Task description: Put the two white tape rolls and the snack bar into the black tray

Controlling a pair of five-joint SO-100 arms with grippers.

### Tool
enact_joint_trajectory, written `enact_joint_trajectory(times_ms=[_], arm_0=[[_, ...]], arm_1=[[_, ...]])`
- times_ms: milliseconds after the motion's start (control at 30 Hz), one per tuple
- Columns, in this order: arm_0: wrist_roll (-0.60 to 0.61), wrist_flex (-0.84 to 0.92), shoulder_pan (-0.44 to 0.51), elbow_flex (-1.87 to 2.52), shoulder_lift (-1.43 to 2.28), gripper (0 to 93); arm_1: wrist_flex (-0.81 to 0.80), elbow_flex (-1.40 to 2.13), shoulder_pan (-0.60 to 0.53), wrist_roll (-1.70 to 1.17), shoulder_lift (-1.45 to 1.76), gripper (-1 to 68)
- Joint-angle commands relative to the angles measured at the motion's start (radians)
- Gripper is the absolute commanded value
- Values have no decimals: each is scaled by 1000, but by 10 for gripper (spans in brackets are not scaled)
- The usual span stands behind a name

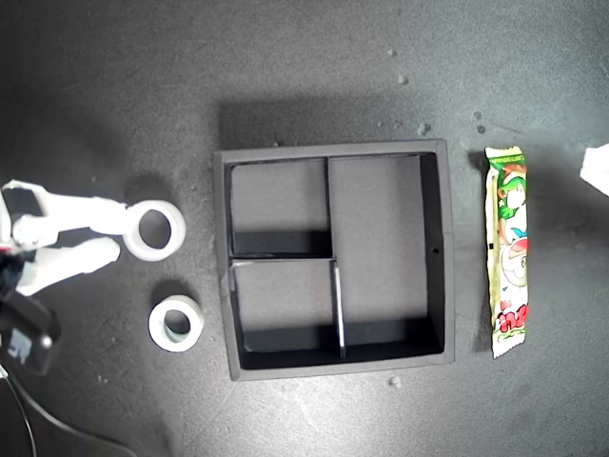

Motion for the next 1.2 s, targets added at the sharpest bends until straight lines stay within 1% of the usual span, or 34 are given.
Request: enact_joint_trajectory(times_ms=[0, 133, 200, 267, 367, 467, 567, 700, 967, 1167], arm_0=[[37, 5, 18, -247, -314, 107], [41, 23, 61, -430, -634, 112], [28, 32, 86, -469, -741, 114], [11, 32, 100, -479, -815, 117], [-11, 20, 109, -480, -881, 119], [-23, -25, 110, -463, -923, 117], [-21, -89, 101, -451, -974, 112], [-9, -117, 92, -483, -1057, 112], [6, -114, 54, -529, -1155, 109], [11, -15, 51, -578, -1095, 107]], arm_1=[[37, -379, -35, -86, -480, 165], [241, -781, -86, -156, -956, 207], [318, -877, -109, -183, -1097, 226], [344, -911, -144, -204, -1172, 238], [347, -920, -213, -215, -1198, 241], [344, -922, -282, -225, -1198, 215], [334, -917, -350, -235, -1198, 199], [316, -890, -422, -233, -1204, 194], [256, -847, -483, -225, -1241, 191], [204, -795, -486, -215, -1250, 189]])
